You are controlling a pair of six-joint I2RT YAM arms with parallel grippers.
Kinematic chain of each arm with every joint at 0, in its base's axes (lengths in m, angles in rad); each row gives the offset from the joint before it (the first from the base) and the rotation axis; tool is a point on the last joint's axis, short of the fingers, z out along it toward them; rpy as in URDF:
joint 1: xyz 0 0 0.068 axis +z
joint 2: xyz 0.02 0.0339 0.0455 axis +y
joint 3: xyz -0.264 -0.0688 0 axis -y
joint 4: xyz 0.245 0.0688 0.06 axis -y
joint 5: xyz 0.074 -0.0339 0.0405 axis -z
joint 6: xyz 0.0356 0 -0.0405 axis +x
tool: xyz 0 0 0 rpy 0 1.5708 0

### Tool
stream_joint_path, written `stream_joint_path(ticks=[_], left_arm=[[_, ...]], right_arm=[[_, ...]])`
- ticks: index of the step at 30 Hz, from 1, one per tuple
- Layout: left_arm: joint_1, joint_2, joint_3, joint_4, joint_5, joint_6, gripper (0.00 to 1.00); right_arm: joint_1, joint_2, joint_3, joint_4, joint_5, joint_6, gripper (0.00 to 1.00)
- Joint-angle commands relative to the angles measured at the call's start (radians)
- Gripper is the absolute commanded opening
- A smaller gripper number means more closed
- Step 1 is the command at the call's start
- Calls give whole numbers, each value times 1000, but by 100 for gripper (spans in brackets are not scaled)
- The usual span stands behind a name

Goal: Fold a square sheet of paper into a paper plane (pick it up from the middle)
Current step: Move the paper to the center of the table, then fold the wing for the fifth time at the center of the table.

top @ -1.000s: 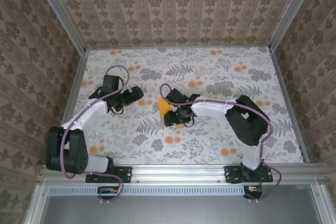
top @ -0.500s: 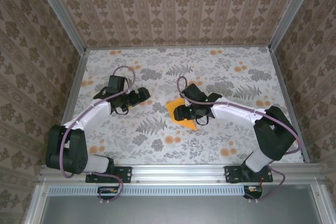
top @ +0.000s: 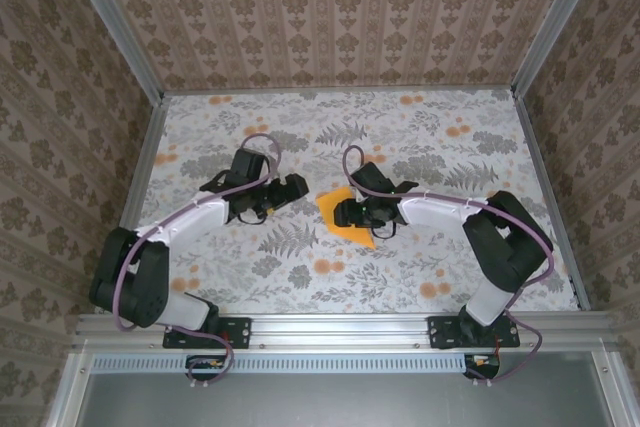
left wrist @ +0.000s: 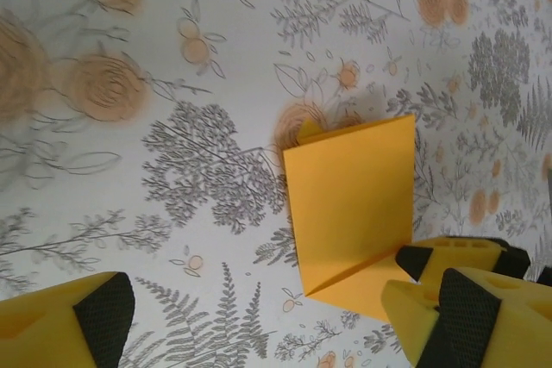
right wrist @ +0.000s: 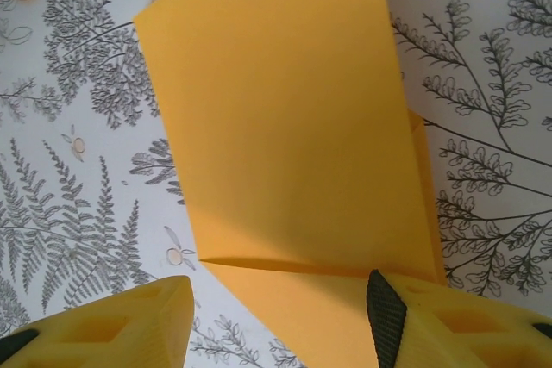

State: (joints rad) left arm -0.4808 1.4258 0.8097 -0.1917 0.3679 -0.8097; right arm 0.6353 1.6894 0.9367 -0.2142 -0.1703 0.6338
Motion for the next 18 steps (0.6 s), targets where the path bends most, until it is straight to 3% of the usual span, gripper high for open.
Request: stream_joint_path(ticks=[1, 12, 18], left_arm=[[-38, 27, -18, 53, 30, -84, 89], [-166, 120, -31, 134, 38, -229, 77], [-214, 171, -25, 187, 45, -295, 65]], right_arm=[[-20, 24, -39, 51, -45, 27, 57], [-86, 24, -162, 196, -148, 89, 56], [-130, 10, -221, 279, -215, 124, 56]])
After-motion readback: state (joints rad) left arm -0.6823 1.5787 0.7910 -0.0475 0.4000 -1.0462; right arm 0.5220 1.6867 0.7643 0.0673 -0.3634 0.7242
